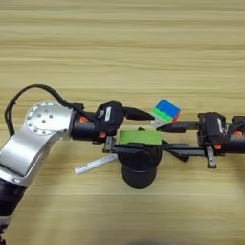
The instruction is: Move the objects on the table
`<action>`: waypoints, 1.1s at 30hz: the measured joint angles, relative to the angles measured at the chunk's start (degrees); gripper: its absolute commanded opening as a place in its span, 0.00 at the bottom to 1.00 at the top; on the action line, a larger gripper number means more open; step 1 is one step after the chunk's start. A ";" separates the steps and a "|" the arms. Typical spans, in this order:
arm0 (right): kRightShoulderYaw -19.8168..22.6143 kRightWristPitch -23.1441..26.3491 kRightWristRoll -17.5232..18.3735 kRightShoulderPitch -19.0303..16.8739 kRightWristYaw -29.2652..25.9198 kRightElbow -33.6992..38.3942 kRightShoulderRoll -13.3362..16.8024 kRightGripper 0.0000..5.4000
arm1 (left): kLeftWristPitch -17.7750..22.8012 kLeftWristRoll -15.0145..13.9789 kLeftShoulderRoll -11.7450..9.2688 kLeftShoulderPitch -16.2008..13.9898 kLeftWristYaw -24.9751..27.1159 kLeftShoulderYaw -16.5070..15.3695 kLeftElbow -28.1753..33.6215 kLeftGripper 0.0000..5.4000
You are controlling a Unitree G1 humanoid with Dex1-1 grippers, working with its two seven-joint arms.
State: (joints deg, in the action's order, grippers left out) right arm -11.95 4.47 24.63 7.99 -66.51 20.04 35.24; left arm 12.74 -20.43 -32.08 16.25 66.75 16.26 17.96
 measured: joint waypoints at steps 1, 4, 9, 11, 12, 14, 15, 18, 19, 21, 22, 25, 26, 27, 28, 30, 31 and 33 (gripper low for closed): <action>-0.17 0.00 0.00 0.00 0.00 0.00 -0.21 0.26 | -0.04 -0.03 0.22 0.21 0.01 0.35 0.22 0.65; -0.24 0.00 -0.03 0.00 0.00 -0.12 -0.30 0.26 | -0.07 -0.03 0.32 0.29 0.02 0.43 0.48 0.70; -0.24 -0.01 -0.03 0.00 -0.01 -0.22 -0.30 0.26 | -0.12 -0.02 0.26 0.28 0.05 0.47 0.49 0.77; -0.24 -0.01 -0.04 0.00 -0.02 -0.23 -0.30 0.26 | -0.18 -0.01 0.20 0.29 0.10 0.47 0.49 0.82; -0.23 -0.01 -0.04 0.00 -0.02 -0.23 -0.30 0.26 | -0.20 -0.01 0.14 0.28 0.16 0.47 0.49 0.84; -0.23 -0.01 -0.04 0.00 -0.02 -0.24 -0.30 0.26 | -0.21 -0.01 0.05 0.29 0.19 0.47 0.49 0.87; -0.23 -0.02 -0.04 0.00 -0.02 -0.27 -0.30 0.26 | -0.23 -0.01 0.00 0.29 0.19 0.47 0.49 0.88; -0.19 -0.03 -0.04 0.00 -0.03 -0.60 -0.30 0.26 | -0.35 -0.01 -0.01 0.29 0.18 0.47 0.49 0.92; -0.17 -0.04 -0.04 0.00 -0.03 -0.68 -0.30 0.26 | -0.38 -0.03 -0.01 0.28 0.17 0.45 0.49 0.95; -0.06 -0.06 -0.04 0.00 -0.03 -0.74 -0.30 0.26 | -0.40 -0.28 0.02 0.29 -0.04 -0.05 0.49 0.99; -0.02 -0.06 -0.03 0.00 -0.03 -0.76 -0.30 0.26 | -0.41 -0.54 0.10 0.30 -0.20 -0.45 0.48 1.00; 0.38 -0.10 0.00 -0.02 -0.01 -0.93 -0.29 0.26 | -0.42 -2.69 1.25 0.43 -1.46 -2.79 0.47 1.00; 0.71 -0.15 0.02 -0.03 0.02 -1.15 -0.29 0.26 | -0.41 -3.26 1.84 0.48 -2.24 -3.60 0.44 1.00; 1.11 -0.18 0.04 -0.09 0.08 -1.42 -0.28 0.26 | -0.41 -4.17 2.26 0.49 -2.90 -4.41 0.40 1.00; 1.54 -0.26 0.14 -0.24 0.14 -1.76 -0.27 0.26 | -0.41 -4.79 2.54 0.53 -3.71 -5.25 0.35 1.00; 2.81 -0.45 0.30 -0.80 0.54 -2.27 -0.26 0.26 | -0.46 -5.02 3.51 0.53 -5.64 -7.22 -0.31 1.00; 3.62 -0.64 0.45 -1.06 0.83 -2.51 -0.25 0.26 | -0.59 -5.05 4.04 0.52 -6.70 -7.87 -0.72 1.00; 4.57 -1.12 0.61 -1.54 1.02 -2.86 -0.21 0.26 | -0.75 -4.98 4.57 0.52 -8.21 -8.77 -1.34 1.00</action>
State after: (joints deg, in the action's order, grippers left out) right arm -7.38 3.35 25.24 6.45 -65.49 17.18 35.03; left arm 11.98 -25.41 -27.51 16.76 58.54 7.49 16.63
